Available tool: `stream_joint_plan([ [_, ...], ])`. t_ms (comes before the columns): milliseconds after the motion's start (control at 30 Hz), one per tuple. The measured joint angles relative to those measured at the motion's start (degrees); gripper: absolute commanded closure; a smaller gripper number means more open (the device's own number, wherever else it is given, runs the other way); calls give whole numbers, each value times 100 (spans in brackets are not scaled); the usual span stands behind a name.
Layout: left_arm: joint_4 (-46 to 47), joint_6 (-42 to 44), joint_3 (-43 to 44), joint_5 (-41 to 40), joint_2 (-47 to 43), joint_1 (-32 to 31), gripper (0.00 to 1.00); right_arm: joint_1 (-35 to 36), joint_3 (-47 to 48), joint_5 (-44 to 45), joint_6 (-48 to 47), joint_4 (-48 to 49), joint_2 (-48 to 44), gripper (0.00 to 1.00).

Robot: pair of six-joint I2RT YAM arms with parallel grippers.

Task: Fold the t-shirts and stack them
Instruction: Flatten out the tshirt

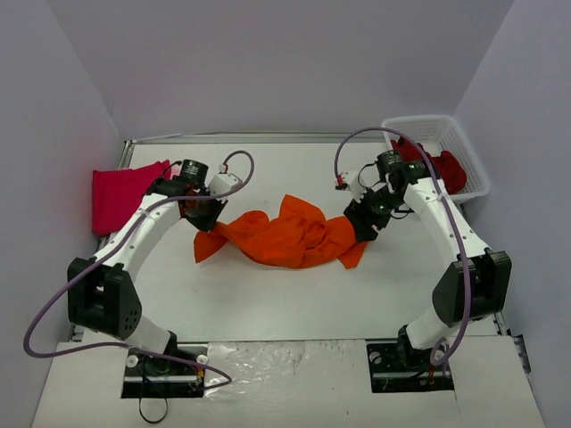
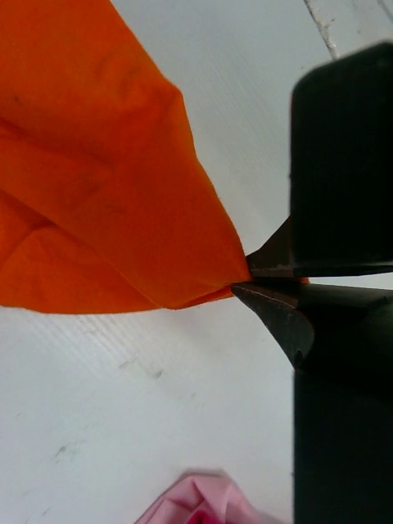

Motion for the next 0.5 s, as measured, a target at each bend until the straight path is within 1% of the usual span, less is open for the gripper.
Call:
stream_joint_plan([
  [100,-129,0,-140,-46,81,-48,98,0,-140,151,-35,4,-2,44],
  [267,-138,-2,-140,-57,138,-166,98,-2,-76,234,-20,125,87,49],
  [333,-140,-4,-140,-63,170,-221,98,-2,48,170,-7,164,264,49],
  [500,-122,-26,-140,-59,245,-291,98,2,577,-212,0,391,1067,50],
])
